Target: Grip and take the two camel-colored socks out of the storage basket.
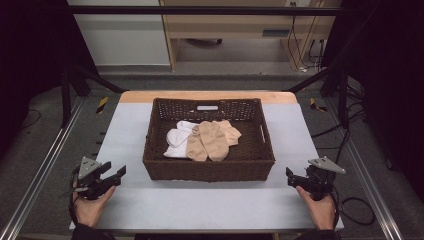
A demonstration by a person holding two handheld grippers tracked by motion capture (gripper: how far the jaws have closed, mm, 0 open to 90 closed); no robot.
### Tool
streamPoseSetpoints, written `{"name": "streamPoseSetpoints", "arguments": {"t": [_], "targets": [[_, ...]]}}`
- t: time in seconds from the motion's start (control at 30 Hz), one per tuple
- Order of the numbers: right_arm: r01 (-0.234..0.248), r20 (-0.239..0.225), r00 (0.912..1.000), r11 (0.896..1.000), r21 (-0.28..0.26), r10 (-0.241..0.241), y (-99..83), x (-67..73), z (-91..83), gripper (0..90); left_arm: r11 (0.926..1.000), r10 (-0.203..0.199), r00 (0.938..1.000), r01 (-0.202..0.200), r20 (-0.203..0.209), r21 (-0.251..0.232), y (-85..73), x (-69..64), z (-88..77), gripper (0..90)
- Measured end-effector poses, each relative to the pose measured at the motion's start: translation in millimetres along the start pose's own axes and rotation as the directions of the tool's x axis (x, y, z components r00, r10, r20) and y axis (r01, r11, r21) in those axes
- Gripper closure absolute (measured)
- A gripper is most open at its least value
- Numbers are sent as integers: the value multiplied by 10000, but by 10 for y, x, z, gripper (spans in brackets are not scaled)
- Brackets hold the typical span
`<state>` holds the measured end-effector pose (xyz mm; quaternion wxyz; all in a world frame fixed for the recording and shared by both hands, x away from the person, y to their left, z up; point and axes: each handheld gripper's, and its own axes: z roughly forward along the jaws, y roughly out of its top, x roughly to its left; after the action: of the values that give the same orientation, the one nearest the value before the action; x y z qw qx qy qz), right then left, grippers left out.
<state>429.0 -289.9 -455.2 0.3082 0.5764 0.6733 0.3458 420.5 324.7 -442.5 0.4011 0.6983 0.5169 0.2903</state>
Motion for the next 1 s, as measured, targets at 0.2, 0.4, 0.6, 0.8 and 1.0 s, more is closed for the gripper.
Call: {"name": "streamPoseSetpoints", "arguments": {"t": [0.2, 0.4, 0.6, 0.8, 1.0], "targets": [[2, -26, 10000, 10000, -57, -2, 0, -1, -6, 35, 9984, 397, 9992, -399, -55, -401, 78, -59, -49, 477], [148, -58, 9999, 9999, 67, -148, -3, 14, 9, 38, 9987, 434, 9990, -431, 82, -265, 167, -63, -29, 461], [242, -180, 9995, 9997, -62, -243, 0, 31, -2, 37, 9963, 575, 9983, -566, 123, -640, 314, -80, -46, 448], [318, -146, 9994, 9995, -69, -319, 6, 44, -5, 37, 9958, 305, 9990, -276, 317, -878, 490, -89, -56, 428], [309, -85, 9995, 9995, -78, -310, 8, 48, -10, 37, 9924, 411, 9980, -352, 481, -1176, 679, -178, -82, 413]]}}
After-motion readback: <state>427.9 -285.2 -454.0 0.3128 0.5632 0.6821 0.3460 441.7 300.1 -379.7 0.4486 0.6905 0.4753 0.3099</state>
